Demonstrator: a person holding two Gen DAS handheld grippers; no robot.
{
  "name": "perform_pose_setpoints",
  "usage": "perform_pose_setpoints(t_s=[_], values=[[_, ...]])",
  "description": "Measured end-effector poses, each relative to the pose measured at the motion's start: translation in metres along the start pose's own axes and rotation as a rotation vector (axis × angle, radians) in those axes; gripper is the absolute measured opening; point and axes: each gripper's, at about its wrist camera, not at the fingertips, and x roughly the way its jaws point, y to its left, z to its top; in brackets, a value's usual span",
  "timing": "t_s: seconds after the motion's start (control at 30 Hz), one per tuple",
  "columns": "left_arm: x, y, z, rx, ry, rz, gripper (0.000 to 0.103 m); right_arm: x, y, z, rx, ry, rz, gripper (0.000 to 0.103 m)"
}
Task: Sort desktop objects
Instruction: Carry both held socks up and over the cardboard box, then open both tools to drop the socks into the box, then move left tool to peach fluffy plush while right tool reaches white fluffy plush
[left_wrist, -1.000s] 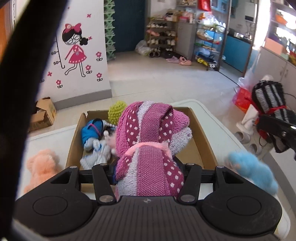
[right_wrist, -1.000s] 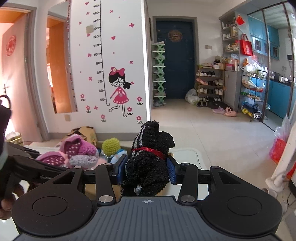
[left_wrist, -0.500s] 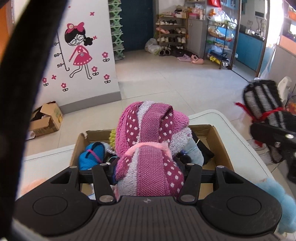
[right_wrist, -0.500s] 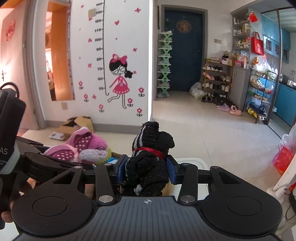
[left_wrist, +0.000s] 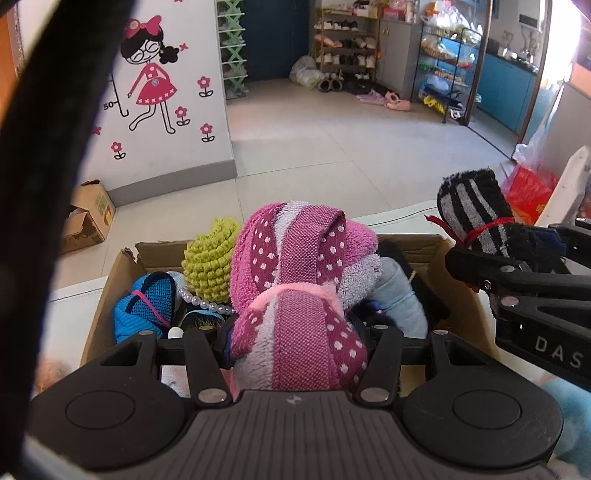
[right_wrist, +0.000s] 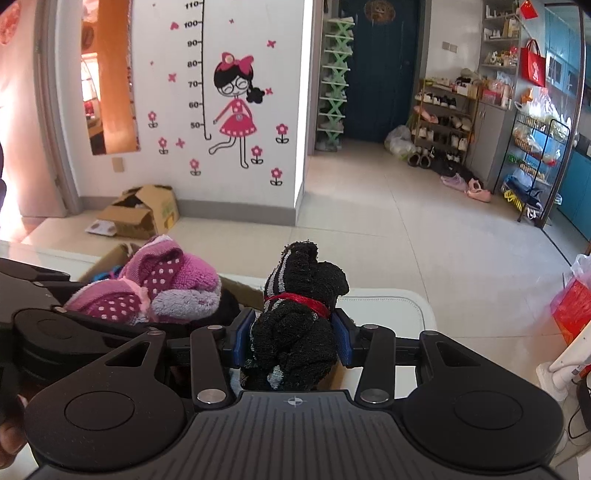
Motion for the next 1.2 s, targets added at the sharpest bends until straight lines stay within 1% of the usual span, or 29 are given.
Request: perform_pose_setpoints(t_s=[0.13, 0.23, 0.3, 0.33, 0.37, 0.43, 0.5, 0.6, 0.63, 0.73, 0.8, 0.87, 0.9, 0.93, 1.1, 1.17, 1.2], values=[[0.001, 0.003, 0.002, -0.008, 0.000, -0.003, 0.051, 0.014, 0.000, -0.003, -0.003, 0.018, -0.008, 0.052], [-0.001, 0.001, 0.001, 0.005, -0.008, -0.009, 0.058, 0.022, -0.002, -0.005, -0.009, 0.034, -0.012, 0.053], [-0.003, -0.001, 0.002, 0.014, -0.021, -0.002, 0.074, 0.026, -0.005, -0.004, -0.009, 0.037, -0.022, 0.055], [-0.005, -0.001, 0.001, 0.020, -0.023, -0.001, 0.078, 0.027, -0.006, -0.004, 0.003, 0.040, -0.018, 0.058], [-0.005, 0.000, 0.000, 0.023, -0.022, -0.006, 0.085, 0.026, -0.007, -0.004, 0.009, 0.036, -0.022, 0.061], [-0.010, 0.003, -0.001, 0.019, -0.028, -0.016, 0.088, 0.024, -0.010, -0.004, 0.015, 0.032, -0.016, 0.062], [-0.018, 0.005, -0.003, 0.016, -0.029, -0.027, 0.095, 0.019, -0.010, -0.005, 0.019, 0.025, -0.014, 0.063], [-0.030, 0.007, -0.004, 0.017, -0.037, -0.037, 0.101, 0.008, -0.012, -0.002, 0.032, 0.006, -0.006, 0.064], [-0.037, 0.010, -0.006, 0.019, -0.047, -0.045, 0.102, 0.002, -0.011, -0.001, 0.032, -0.001, 0.001, 0.065], [-0.066, 0.017, -0.017, 0.024, -0.075, -0.069, 0.102, -0.024, -0.008, 0.001, 0.015, -0.031, 0.010, 0.073], [-0.085, 0.021, -0.028, 0.025, -0.091, -0.087, 0.102, -0.045, -0.004, 0.000, -0.003, -0.054, 0.019, 0.074], [-0.104, 0.033, -0.046, 0.009, -0.100, -0.096, 0.102, -0.067, 0.001, -0.006, -0.017, -0.069, 0.038, 0.080], [-0.111, 0.039, -0.052, -0.001, -0.099, -0.108, 0.102, -0.079, 0.003, -0.010, -0.028, -0.074, 0.039, 0.081], [-0.120, 0.045, -0.062, -0.002, -0.093, -0.117, 0.102, -0.091, 0.004, -0.015, -0.032, -0.079, 0.040, 0.085], [-0.157, 0.070, -0.121, -0.028, -0.087, -0.118, 0.102, -0.151, 0.005, -0.045, -0.012, -0.097, 0.051, 0.089], [-0.169, 0.082, -0.146, -0.047, -0.073, -0.119, 0.102, -0.174, 0.002, -0.064, 0.004, -0.112, 0.065, 0.096], [-0.173, 0.088, -0.155, -0.051, -0.069, -0.119, 0.102, -0.182, 0.002, -0.074, 0.011, -0.112, 0.071, 0.098]])
